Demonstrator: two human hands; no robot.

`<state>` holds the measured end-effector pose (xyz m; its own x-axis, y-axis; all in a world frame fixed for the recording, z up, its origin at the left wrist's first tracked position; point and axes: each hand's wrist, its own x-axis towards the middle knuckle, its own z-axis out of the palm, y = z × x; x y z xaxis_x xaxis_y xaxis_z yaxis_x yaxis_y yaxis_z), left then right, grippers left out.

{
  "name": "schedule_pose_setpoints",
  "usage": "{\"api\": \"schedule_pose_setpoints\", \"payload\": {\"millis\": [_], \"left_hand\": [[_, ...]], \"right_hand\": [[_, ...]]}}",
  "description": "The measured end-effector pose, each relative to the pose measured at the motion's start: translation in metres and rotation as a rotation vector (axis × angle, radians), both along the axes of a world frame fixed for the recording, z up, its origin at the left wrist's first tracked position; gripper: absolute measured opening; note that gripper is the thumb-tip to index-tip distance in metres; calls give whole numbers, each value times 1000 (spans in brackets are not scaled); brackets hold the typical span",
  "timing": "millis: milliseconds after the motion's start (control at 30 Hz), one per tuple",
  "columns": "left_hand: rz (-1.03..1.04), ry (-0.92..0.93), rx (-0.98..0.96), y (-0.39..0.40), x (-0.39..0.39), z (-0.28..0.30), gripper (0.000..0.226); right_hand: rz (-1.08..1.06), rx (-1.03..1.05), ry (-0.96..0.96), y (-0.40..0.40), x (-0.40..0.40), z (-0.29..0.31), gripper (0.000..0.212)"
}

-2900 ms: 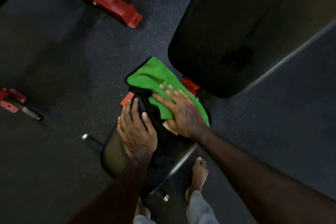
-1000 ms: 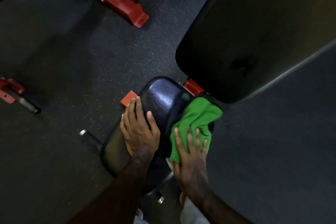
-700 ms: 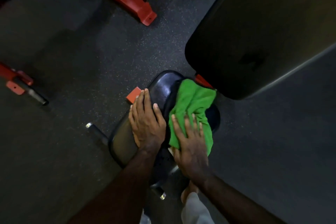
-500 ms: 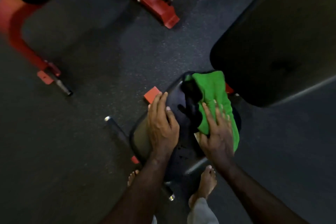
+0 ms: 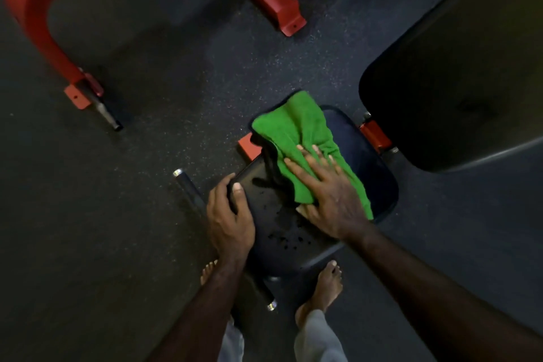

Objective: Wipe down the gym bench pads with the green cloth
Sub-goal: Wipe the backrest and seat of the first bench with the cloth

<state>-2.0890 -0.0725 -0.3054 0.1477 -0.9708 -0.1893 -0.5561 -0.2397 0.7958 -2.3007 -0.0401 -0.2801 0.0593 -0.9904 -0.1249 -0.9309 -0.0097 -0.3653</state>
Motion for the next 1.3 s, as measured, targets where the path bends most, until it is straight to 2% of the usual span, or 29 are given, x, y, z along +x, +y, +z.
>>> {"api": "schedule_pose_setpoints", "payload": {"millis": [33,100,133,167,267,300,333,433,467,567,600,633,733,767,800,833,900,933,1033,1067,1100,1200,1233,1300], "left_hand": [[16,38,19,0,2,-1,41],[51,126,37,-2,5,-5,42],[69,169,37,-3,7,-7,42],[85,194,34,-3,7,-9,42],[94,166,32,-3,9,-12,46],[92,154,43,-2,9,-11,48],[82,149,53,-2,8,-9,48],[66,171,39,-3,7,-6,41],[70,171,34,-3,8,-7,42],[94,111,69,-2,10,-14,52],[94,102,84,-1,11,-15,51],[83,110,89,-1,11,-13,49],[51,178,58,-2,10,-7,43],[51,191,35,-2,10,-8,44],[60,188,20,-2,10,-8,47],[77,169,16,-2,9,-10,50],[96,143,34,-2,10,-12,49],[94,152,35,-2,9,-12,47],[47,216,8,-3,10,-10,44],[45,228,2,-3,10,-11,45],[61,225,5,-2,11,-12,47],[117,134,58,-2,9,-13,57],[102,129,62,-2,8,-11,56],[54,154,9,-3,10,-7,51]], "right_hand": [[-55,-13,-7,-5,-8,-1,95],[-349,-8,-100,-12,5,3,94],[-430,20,-121,-14,24,6,96],[-402,48,-116,-15,41,7,98],[78,17,-40,-11,44,4,93],[139,-6,-31,-14,30,3,91],[99,-23,-35,-18,20,2,89],[-312,37,-135,-24,48,6,89],[-301,50,-129,-22,66,7,91],[163,-4,-64,-17,71,4,89],[218,-16,-50,-23,56,3,88],[180,-24,-42,-30,43,3,88],[-289,25,-112,-41,59,7,90],[-328,17,-107,-41,74,8,88],[-244,-5,-92,-38,85,6,86],[-65,-29,-77,-38,85,5,83],[216,-10,-24,-47,58,6,82],[220,-16,5,-56,40,6,83],[-159,10,-10,-71,42,7,79],[-204,-3,-12,-70,57,7,77],[-142,-9,-27,-66,70,7,76],[318,25,-38,-62,59,7,80],[332,-1,-25,-70,44,8,81],[85,-18,-24,-86,29,9,76]]}}
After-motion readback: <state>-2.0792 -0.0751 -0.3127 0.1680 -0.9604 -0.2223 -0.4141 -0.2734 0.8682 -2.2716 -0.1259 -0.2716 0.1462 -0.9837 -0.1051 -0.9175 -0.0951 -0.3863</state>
